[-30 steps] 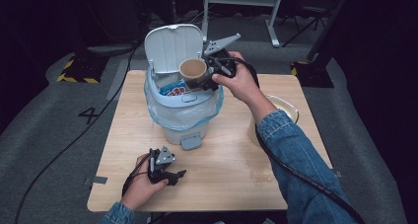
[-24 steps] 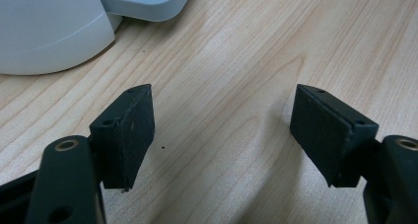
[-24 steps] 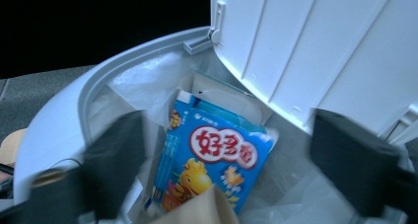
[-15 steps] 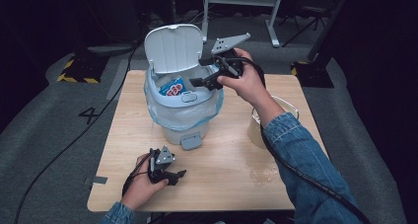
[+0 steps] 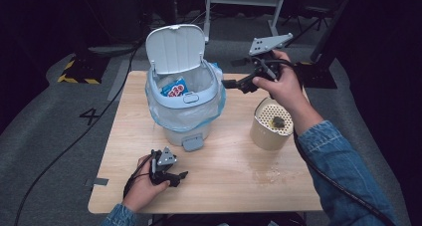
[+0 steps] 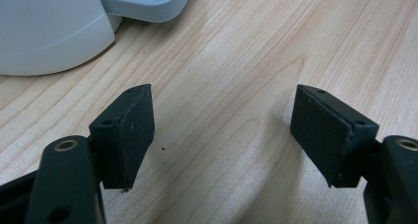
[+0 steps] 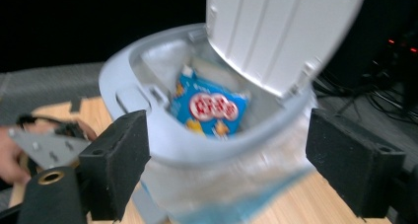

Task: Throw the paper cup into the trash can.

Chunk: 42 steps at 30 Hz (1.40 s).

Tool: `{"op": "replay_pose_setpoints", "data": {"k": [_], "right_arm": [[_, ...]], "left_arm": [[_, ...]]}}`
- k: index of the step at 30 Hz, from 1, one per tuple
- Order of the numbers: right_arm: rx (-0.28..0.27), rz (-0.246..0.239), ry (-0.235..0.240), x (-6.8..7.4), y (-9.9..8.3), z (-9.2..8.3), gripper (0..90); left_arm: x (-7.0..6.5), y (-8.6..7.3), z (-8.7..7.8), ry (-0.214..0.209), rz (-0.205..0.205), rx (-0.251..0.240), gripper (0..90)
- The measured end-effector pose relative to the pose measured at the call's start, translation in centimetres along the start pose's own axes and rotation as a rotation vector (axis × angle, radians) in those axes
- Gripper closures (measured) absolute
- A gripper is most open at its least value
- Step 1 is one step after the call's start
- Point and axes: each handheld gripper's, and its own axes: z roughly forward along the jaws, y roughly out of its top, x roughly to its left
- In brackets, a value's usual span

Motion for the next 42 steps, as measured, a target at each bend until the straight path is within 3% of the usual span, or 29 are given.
{"op": "replay_pose_setpoints", "data": {"k": [12,22,34,37,42], "right_arm": [[-0.001,0.062,-0.086,-1.0,-4.5,-7.6,19.4],[0.006,0.125,-0.156,-1.5,-8.5,-12.3,19.9],[0.004,0.196,-0.215,-1.4,-13.8,-15.9,19.8],[0.006,0.213,-0.223,-1.2,-14.9,-16.3,19.8],[0.028,0.253,-0.245,-0.5,-18.1,-16.9,22.2]], "left_arm": [[0.0,0.0,0.0,-0.002,-0.004,0.001,25.4],[0.0,0.0,0.0,0.000,-0.003,0.002,25.4],[0.0,0.0,0.0,0.000,-0.003,0.002,25.4],[0.0,0.0,0.0,0.000,-0.003,0.002,25.4],[0.0,0.0,0.0,0.005,-0.005,0.002,25.5]]}}
